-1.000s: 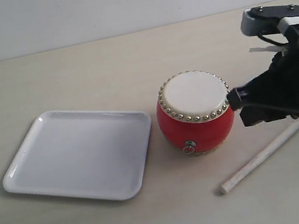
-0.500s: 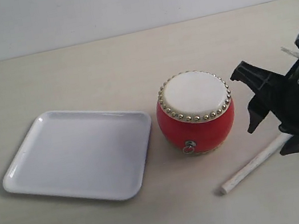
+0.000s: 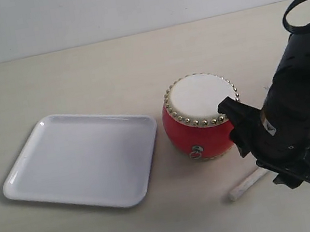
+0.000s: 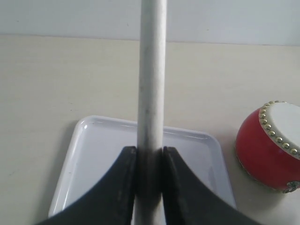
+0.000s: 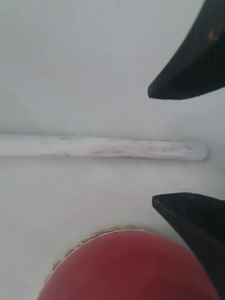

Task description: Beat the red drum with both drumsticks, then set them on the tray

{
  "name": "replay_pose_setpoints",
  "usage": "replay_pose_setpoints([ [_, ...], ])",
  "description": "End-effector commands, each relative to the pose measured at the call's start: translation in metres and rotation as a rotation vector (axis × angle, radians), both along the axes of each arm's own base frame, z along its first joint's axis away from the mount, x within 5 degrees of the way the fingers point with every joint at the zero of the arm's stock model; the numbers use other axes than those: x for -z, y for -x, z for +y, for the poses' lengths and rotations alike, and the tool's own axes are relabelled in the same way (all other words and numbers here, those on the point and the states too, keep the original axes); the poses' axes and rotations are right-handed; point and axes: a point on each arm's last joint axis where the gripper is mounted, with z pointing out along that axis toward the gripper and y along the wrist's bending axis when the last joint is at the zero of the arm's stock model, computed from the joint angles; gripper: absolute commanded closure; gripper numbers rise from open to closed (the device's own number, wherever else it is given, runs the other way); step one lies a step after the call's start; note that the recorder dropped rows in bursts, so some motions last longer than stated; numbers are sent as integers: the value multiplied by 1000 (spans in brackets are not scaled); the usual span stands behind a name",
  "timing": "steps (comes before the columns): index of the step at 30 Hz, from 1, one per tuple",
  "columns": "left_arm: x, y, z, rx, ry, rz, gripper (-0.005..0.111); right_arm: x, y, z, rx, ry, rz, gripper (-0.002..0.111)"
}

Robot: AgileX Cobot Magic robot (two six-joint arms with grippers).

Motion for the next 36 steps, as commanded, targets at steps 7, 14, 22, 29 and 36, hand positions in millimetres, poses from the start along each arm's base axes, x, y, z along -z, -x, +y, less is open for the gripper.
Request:
replay_pose_setpoints([
  [7,1,1,-3,23,-1,0,107,21,-8,4,-11,33,-10,56],
  [14,0,1,-3,20,-2,-6,107,29,-9,5,3,51,5,56],
  [22,0,1,-3,20,-2,-6,107,38,-10,7,-5,54,16,56],
  [29,0,1,-3,20,-2,-6,107,38,-8,9,-10,45,24,56],
  [36,0,1,-3,20,-2,-6,107,20,-9,1,-56,92,-34,56],
])
